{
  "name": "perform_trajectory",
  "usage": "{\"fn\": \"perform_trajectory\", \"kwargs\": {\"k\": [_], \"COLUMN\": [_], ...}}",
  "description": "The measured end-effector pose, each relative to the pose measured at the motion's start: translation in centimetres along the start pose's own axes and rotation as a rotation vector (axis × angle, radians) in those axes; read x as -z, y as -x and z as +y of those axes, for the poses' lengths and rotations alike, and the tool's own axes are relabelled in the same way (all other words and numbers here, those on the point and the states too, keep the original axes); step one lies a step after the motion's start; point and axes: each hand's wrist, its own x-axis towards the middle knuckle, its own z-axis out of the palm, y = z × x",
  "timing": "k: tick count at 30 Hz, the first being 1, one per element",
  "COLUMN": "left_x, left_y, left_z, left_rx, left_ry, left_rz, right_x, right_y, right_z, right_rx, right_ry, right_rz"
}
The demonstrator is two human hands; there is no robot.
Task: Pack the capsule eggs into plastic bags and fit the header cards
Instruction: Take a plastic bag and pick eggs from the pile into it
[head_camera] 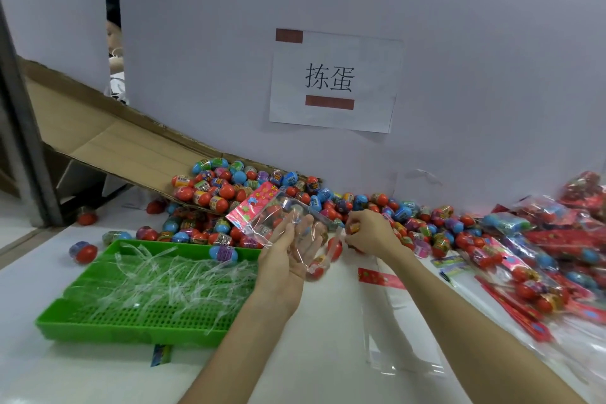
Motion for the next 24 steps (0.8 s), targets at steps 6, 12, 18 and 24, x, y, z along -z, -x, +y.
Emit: {"fn": "perform_trajectory", "kwargs": {"k": [6,12,18,24], "left_x": [0.2,0.2,0.0,0.2], "left_y": [-0.2,-0.5,-0.4,-0.4], "left_z": [0.1,0.1,-0.3,-0.3], "left_rx": [-0.013,-0.048,-0.032,-0.006], "left_ry": [0.046,-0.001,-0.045,-0.063], "left_rz": [0.062,0.082,0.043,-0.007], "right_x": [3.3,6.7,3.8,2.9], "right_y": [4.4,11.5,13.9,14.3], "right_z": [-1.6,-4.5,-6.9,-7.2], "right_rx": [-0.174,-0.008,-0.03,-0.071], "right_ry": [-0.768,-1.738,-1.414,-1.256], "right_rz": [0.212,-0.072,-0.106,0.09]}}
